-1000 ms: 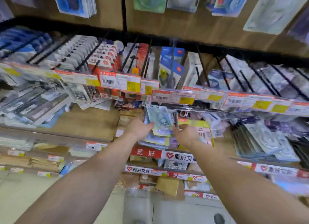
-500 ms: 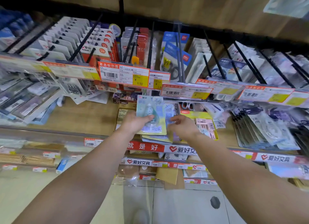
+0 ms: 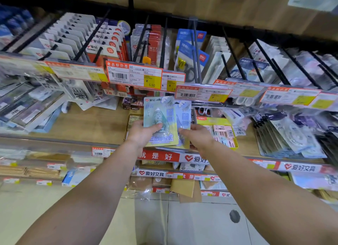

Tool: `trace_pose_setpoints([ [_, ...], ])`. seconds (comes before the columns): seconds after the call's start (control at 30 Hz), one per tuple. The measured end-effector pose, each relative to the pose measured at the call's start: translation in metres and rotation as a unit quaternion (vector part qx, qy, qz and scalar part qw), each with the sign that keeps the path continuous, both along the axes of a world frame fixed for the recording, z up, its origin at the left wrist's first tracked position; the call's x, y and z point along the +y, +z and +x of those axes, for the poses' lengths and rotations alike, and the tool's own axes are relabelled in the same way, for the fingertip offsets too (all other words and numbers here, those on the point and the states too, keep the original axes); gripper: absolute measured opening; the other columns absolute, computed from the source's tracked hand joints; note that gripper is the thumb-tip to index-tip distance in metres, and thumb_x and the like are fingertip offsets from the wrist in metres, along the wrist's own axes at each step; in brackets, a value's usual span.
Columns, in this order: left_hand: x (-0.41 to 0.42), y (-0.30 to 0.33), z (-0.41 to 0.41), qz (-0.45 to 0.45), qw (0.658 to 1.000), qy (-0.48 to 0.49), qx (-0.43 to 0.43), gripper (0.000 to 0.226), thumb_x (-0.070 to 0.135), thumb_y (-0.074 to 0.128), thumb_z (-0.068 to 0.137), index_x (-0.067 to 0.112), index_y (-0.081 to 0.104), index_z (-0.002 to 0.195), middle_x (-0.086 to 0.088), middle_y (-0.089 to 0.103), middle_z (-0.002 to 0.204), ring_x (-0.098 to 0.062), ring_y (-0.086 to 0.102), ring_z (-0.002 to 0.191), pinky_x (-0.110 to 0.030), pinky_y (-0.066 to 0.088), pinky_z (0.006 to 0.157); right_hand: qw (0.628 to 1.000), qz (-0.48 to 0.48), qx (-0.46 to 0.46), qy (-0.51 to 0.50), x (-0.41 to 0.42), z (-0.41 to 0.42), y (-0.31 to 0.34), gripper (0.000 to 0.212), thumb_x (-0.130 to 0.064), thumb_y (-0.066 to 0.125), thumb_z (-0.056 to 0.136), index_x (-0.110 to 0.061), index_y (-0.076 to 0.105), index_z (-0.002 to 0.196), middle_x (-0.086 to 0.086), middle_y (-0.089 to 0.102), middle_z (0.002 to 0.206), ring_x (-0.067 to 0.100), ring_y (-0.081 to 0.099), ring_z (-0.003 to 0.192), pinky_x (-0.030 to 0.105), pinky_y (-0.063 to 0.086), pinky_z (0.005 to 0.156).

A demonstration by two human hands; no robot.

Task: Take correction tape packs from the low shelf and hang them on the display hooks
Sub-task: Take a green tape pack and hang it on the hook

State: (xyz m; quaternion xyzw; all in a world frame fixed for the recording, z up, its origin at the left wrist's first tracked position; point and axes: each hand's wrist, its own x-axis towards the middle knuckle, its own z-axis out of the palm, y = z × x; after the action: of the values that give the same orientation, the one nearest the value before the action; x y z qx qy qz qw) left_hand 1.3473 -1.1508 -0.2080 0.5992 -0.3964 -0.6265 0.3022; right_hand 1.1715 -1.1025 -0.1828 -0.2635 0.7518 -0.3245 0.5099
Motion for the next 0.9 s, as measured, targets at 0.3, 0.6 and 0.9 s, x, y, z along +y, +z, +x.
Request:
trace_pose_setpoints([
  [0.3,0.017,0.020,-0.021,-0.058,0.998,-0.003,-0.011,0.027,0.029,0.083,0.080,0.020,0.064,0.098,0.006,0.070,0.096,-0.017,0.068,0.092,-0.034,0.054,0.085,0.998,-0.063,-0.010,-0.024,0.025,-0.017,0.008,0.050,-0.032,0.078,0.084,-0.021,0.049,0.123,0.006,0.067,0.118,0.025,0.065,0.105,0.045,0.052,0.096],
  [0.6,0.081,0.041,-0.065,-0.092,0.995,-0.039,0.001,0.043,0.030,0.085,0.077,0.015,0.060,0.110,0.001,0.071,0.104,-0.011,0.069,0.087,-0.029,0.056,0.078,0.992,-0.078,-0.080,-0.066,0.097,-0.061,0.024,0.048,-0.031,0.079,0.082,-0.011,0.054,0.118,0.005,0.068,0.120,0.025,0.064,0.111,0.044,0.051,0.096],
  [0.9,0.190,0.066,-0.158,-0.106,0.987,-0.116,-0.008,0.044,0.031,0.084,0.078,0.017,0.059,0.111,0.002,0.070,0.102,-0.017,0.070,0.087,-0.043,0.060,0.080,0.983,-0.130,-0.046,-0.120,0.242,-0.160,0.047,0.058,-0.039,0.082,0.077,-0.009,0.060,0.122,0.006,0.070,0.118,0.025,0.066,0.104,0.043,0.052,0.084],
])
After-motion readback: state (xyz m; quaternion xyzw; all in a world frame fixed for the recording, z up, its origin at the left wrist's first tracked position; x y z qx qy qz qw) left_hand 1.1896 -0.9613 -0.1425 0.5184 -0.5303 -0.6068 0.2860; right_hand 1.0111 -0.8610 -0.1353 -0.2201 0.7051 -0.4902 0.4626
